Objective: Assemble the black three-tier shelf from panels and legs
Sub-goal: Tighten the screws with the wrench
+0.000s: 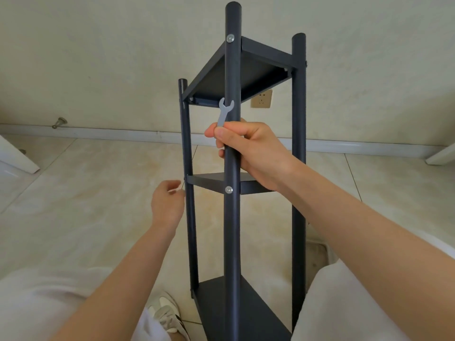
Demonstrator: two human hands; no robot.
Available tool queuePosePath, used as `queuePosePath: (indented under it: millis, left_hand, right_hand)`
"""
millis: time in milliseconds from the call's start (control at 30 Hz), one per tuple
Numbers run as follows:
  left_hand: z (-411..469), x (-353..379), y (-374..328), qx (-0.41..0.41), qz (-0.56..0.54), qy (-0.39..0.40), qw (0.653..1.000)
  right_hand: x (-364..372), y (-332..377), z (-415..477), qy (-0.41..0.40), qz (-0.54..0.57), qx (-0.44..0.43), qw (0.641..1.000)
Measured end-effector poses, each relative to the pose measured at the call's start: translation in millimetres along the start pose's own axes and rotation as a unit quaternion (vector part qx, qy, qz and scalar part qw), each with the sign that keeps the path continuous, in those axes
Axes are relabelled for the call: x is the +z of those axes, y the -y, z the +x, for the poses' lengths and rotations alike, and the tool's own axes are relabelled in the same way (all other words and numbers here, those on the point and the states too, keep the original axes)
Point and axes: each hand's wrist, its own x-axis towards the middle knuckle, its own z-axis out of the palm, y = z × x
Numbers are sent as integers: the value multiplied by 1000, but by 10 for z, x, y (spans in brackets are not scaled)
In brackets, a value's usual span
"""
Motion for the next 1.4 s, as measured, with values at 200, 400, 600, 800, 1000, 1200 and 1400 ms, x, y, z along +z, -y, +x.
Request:
queuePosePath:
  millis: [200, 400, 600, 800, 1000, 1200, 1400]
  left_hand:
    - [-423, -161, -761, 142, -80, 222, 961]
    - [-426, -188, -928, 167, -15, 342, 925]
    - [-339, -38, -1052, 231, 34, 353, 906]
    - [-257, -111, -1061, 223, -25, 366, 903]
    - [-225, -122, -1009, 219, -15, 355, 909]
    - [-127, -132, -1003, 211, -32, 344, 914]
    - [-53, -81, -1014, 211, -44, 356, 909]
  right_hand:
    - [-10, -41, 81, -15, -77, -2, 997]
    - [-62, 14, 156, -28, -107, -19, 994]
    - [-10, 30, 234, -50, -102, -29, 993]
    - [43, 93, 281, -26, -136, -36, 990]
    - [-1, 196, 289, -24, -121, -11, 992]
    - [-203, 219, 66, -106, -193, 25, 975]
    - [-163, 12, -230, -166, -276, 18, 947]
